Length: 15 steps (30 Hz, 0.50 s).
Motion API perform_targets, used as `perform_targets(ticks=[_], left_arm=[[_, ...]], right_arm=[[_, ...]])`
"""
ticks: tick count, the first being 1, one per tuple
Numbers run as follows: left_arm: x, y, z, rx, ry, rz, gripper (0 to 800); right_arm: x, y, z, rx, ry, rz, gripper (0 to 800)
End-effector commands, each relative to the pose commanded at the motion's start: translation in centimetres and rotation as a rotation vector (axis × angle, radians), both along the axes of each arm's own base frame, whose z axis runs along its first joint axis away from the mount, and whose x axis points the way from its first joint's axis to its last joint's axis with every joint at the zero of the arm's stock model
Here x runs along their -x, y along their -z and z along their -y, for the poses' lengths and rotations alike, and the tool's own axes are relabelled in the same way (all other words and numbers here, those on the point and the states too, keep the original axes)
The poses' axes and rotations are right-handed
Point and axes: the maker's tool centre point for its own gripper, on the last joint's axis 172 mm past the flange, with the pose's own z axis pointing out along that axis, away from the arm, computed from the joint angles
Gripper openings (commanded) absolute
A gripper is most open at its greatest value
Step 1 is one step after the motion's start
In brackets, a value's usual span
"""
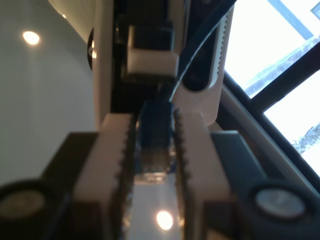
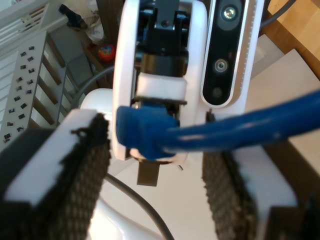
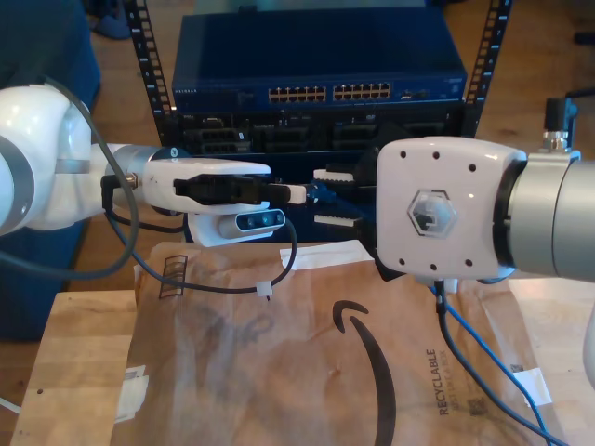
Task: Grab the cable and plug it in
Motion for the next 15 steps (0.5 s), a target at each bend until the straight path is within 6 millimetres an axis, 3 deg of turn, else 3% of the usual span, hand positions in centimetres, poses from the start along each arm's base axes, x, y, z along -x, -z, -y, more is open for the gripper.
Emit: perform_targets(ticks=[5,6,10,13,15], left_arm=[[0.0,0.0,0.0,-0.001,0.003,-0.003,64],[0.0,0.0,0.0,0.001,0.003,-0.003,120],[-0.1,0.0,0.0,0.005,-0.005,0.003,615],[-0.4,0.2,-0.3,-0.005,-0.018,0.004,764],[-1.6,0.6,-0.9,-0.030,-0.067,0.016,798]], right_arm=[[-0.2,-0.2,0.2,-0.006,0.012,0.003,133],[-0.4,-0.4,0.3,-0.007,0.020,0.010,105],[-0.6,-0.5,0.5,-0.009,0.029,0.017,42],[-0.6,-0.5,0.5,-0.010,0.029,0.018,27],[-0.7,-0.6,0.5,-0.011,0.033,0.019,19]])
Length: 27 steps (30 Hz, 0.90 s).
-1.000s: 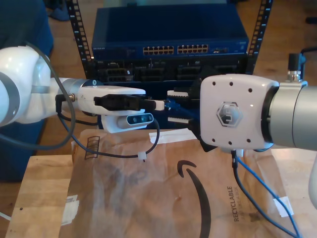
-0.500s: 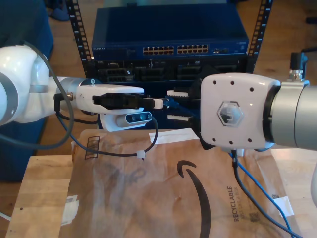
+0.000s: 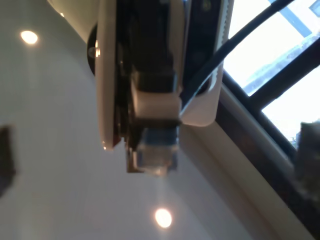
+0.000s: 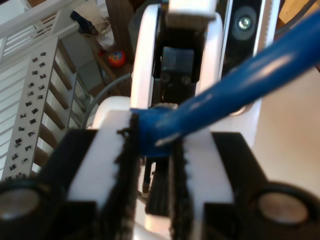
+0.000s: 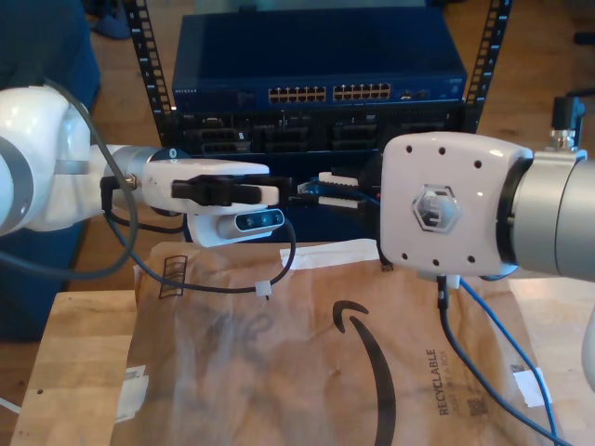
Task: Grab the cable and plug it in
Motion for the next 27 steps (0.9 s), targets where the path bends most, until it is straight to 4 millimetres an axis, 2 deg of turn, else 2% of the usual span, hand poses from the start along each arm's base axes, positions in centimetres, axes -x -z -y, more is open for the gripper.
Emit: perform_targets(ticks=[3,6,8,10,12,15,19,23,27], left_arm=[[-4.3,2.0,-2.4,-0.095,-0.185,0.023,798],[-5.6,1.5,-5.4,-0.144,-0.267,0.069,798],[-5.4,1.8,-8.0,-0.214,-0.286,0.102,798],[-3.9,3.1,-10.0,-0.333,-0.250,0.142,798],[-1.8,5.5,-12.8,-0.462,-0.213,0.154,798],[0.9,7.8,-17.4,-0.593,-0.210,0.199,799],[5.0,10.3,-24.1,-0.695,-0.211,0.302,799],[9.8,12.4,-30.5,-0.751,-0.257,0.331,799],[16.0,14.5,-34.3,-0.791,-0.237,0.377,799]], right_arm=[[-1.1,-0.2,0.4,0.003,0.032,0.016,10],[-2.4,0.9,0.9,0.021,0.066,0.004,8],[-3.7,1.5,1.7,0.032,0.106,0.003,7],[-5.4,1.8,3.3,0.045,0.161,0.009,10],[-7.4,1.0,5.6,0.055,0.221,0.023,12],[-9.7,1.0,10.3,0.089,0.324,0.034,12],[-12.0,4.4,14.8,0.148,0.420,-0.015,16],[-13.9,6.2,17.4,0.210,0.499,0.005,16],[-14.9,6.3,18.5,0.236,0.541,0.035,16]])
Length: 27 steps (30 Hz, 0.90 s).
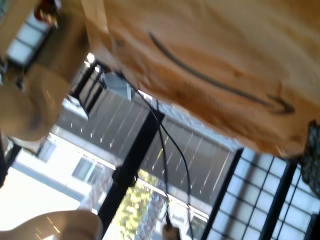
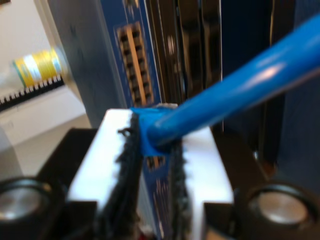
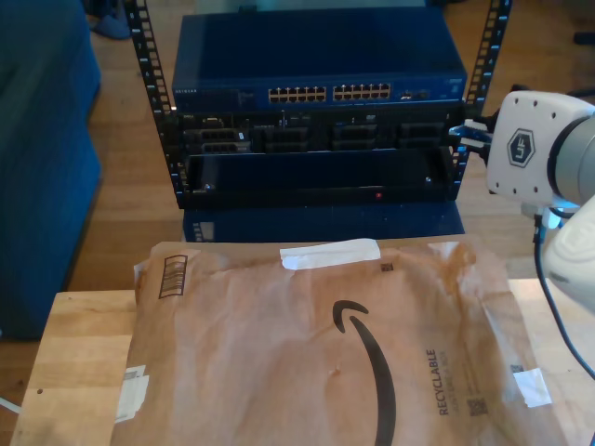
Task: Grab the cable and plug it in
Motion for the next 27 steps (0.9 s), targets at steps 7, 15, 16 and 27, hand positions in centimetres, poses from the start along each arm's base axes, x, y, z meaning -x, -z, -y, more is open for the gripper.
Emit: perform_targets(ticks=[7,15,16,27], left_arm=[[11.2,4.7,-0.5,-0.152,0.125,0.015,799],[19.0,9.6,1.2,-0.169,0.162,0.035,799],[19.4,9.8,1.3,-0.165,0.160,0.034,799],[22.4,12.8,1.4,-0.246,0.161,0.076,799]], right_arm=[[-0.8,-0.1,1.2,0.036,0.038,0.034,16],[-1.1,-0.9,3.5,0.087,0.111,0.111,14],[-0.9,-0.8,3.8,0.100,0.122,0.123,14],[0.0,-1.1,3.6,0.182,0.172,0.246,17]])
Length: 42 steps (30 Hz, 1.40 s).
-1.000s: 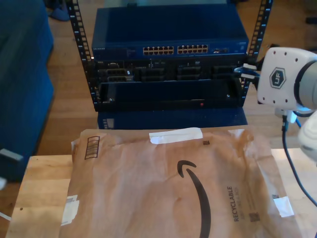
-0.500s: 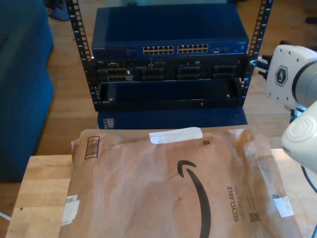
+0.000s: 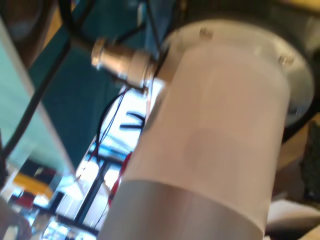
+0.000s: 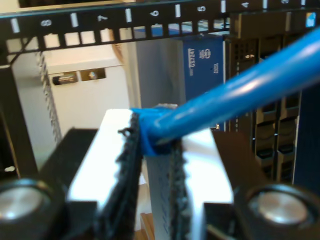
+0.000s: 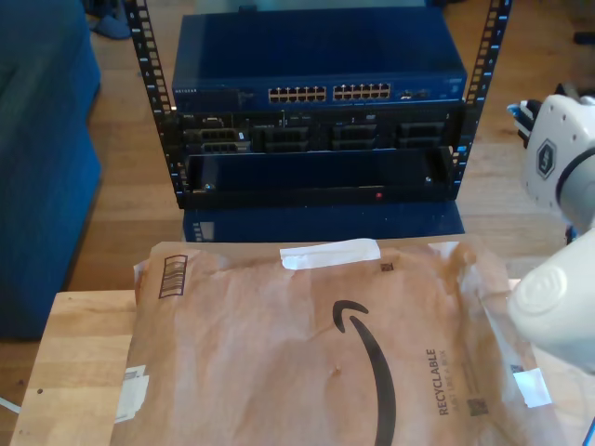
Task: Grab the cable and plug it in
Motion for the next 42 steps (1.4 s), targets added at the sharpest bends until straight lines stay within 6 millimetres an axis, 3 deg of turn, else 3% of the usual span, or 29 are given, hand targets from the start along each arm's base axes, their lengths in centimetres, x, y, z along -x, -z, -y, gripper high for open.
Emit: perform_targets(ticks=[2,5,7,8,20,22,26,33,36,38,42], left_arm=[[0.2,0.2,0.2,-0.012,-0.017,0.003,799],[0.6,0.9,0.9,-0.026,-0.039,0.010,799],[0.8,2.2,3.1,0.004,-0.039,0.009,799],[0.7,2.5,2.9,-0.013,-0.041,0.013,799],[0.5,2.8,1.6,-0.059,0.061,0.104,799],[0.5,3.8,1.6,-0.081,0.103,0.134,799],[0.1,8.0,1.6,-0.172,0.152,0.180,799],[0.6,8.6,2.1,-0.161,0.094,0.180,800],[0.7,8.6,2.2,-0.161,0.087,0.178,800],[0.7,8.6,2.2,-0.160,0.088,0.179,800],[0.7,8.6,2.2,-0.159,0.088,0.179,800]], right_arm=[[0.1,0.0,-0.9,0.011,-0.004,0.017,18],[0.6,0.9,-4.0,0.029,-0.054,0.021,19],[0.7,1.6,-5.0,0.028,-0.063,0.012,19],[0.7,1.9,-5.2,0.028,-0.066,0.006,20],[0.4,3.7,-5.4,0.037,-0.060,-0.027,20],[0.4,3.8,-5.3,0.040,-0.060,-0.030,20],[0.2,4.3,-5.3,0.043,-0.057,-0.039,20],[0.0,3.2,-5.2,0.043,-0.048,-0.010,2],[-0.1,3.8,-5.2,0.051,-0.046,-0.020,2],[-0.1,4.3,-5.6,0.063,-0.058,-0.027,2],[1.6,6.0,-8.2,0.075,-0.116,-0.049,2]])
